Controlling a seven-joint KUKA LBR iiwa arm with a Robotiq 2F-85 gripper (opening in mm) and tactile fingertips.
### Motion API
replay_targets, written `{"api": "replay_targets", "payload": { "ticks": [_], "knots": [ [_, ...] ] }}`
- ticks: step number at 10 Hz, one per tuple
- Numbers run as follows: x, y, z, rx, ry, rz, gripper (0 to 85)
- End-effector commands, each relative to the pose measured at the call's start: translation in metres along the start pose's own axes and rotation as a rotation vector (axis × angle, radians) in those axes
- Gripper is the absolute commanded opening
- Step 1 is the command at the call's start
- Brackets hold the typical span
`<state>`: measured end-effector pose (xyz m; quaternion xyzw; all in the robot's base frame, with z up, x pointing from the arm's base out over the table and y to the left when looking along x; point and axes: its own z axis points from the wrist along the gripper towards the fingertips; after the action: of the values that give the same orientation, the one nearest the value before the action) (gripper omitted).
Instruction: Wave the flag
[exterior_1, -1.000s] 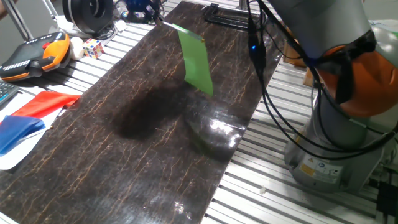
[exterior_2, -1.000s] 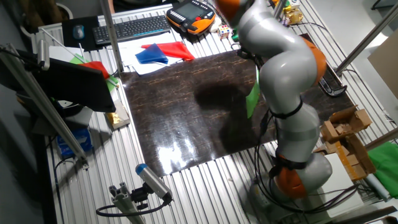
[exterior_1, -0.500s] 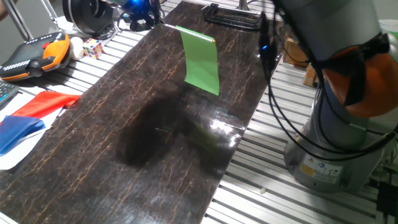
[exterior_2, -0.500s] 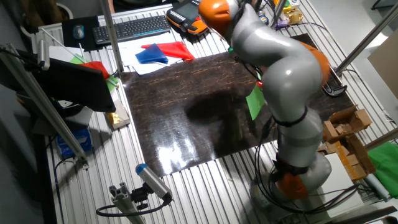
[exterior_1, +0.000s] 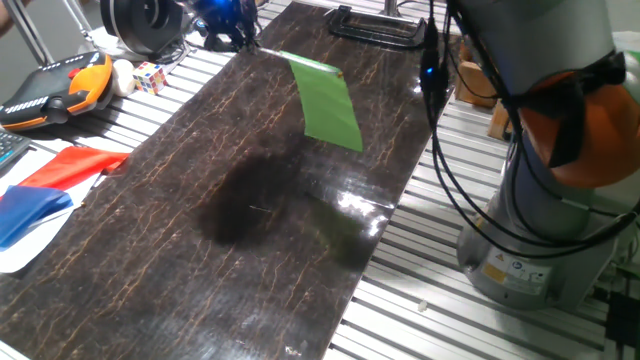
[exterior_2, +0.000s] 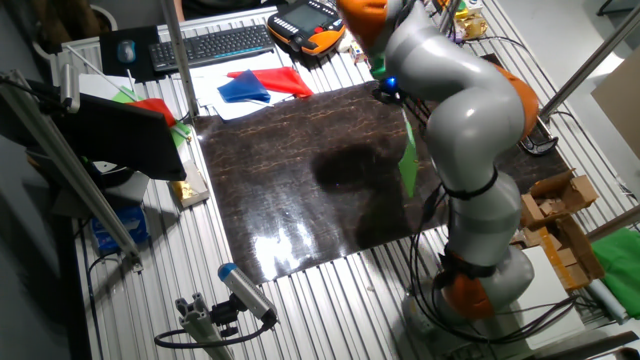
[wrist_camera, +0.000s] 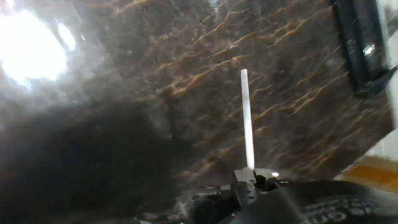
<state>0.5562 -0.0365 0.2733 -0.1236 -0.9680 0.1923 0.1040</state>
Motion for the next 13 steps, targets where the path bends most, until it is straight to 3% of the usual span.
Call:
{"api": "replay_targets", "payload": {
  "ticks": [1, 2, 5, 6, 10, 13],
  "knots": [
    [0.003, 0.005, -0.002, -0.498, 0.049, 0.189, 0.7],
    [0.006, 0.008, -0.005, -0.559, 0.078, 0.268, 0.7],
    [0.009, 0.010, -0.007, -0.689, 0.118, 0.425, 0.7],
    [0.008, 0.011, -0.007, -0.709, 0.126, 0.442, 0.7],
    [0.011, 0.015, -0.007, -0.728, 0.166, 0.487, 0.7],
    [0.016, 0.025, -0.006, -0.703, 0.174, 0.516, 0.7]
  ]
}}
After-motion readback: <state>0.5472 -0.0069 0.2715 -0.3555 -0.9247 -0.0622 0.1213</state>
